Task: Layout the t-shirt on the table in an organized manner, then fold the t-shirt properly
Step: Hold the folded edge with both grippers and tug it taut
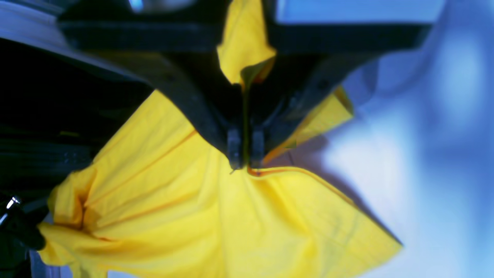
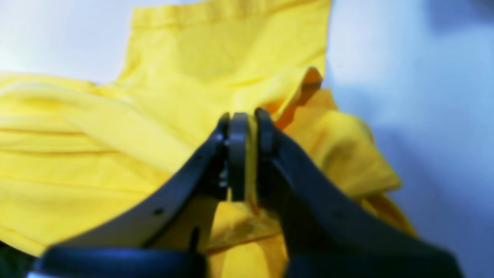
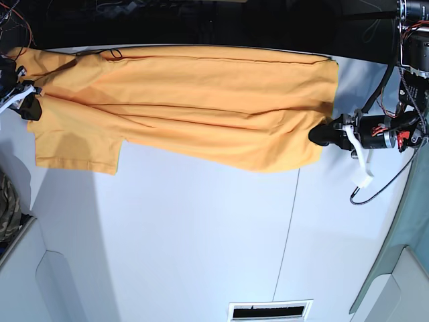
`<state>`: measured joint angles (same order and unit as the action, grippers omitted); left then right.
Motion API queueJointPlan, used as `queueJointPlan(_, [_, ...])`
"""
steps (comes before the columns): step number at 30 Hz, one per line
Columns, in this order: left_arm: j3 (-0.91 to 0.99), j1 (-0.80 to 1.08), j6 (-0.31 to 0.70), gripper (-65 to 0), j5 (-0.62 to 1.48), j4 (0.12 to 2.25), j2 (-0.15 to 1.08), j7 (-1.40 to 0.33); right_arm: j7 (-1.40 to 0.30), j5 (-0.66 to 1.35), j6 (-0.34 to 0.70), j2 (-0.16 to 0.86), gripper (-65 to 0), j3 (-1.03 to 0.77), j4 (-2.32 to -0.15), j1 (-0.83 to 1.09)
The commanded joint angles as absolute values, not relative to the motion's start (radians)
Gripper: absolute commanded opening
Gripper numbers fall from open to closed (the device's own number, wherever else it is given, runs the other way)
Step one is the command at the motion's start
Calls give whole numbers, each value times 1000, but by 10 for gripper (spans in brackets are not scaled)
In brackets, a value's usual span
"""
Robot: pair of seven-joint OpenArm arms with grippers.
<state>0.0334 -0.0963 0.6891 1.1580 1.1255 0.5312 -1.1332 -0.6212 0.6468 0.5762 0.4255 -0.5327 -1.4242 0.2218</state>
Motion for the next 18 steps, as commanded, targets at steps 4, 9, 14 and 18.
queueJointPlan(4, [39,-113,698,-650,1187,1140,549,-1126,-559,663,564,446,-298,-543,-1438,204])
queueJointPlan(9, [39,-113,698,-650,1185,1140,549,-1127,-523,658,564,446,-298,-546,-1438,159])
queueJointPlan(14, [39,-113,698,-650,1186,1140,549,-1127,-524,626,528,445,-298,-546,-1430,88])
queueJointPlan(18, [39,-113,698,-650,1185,1140,549,-1127,-523,580,490,445,-298,-546,-1339,-14])
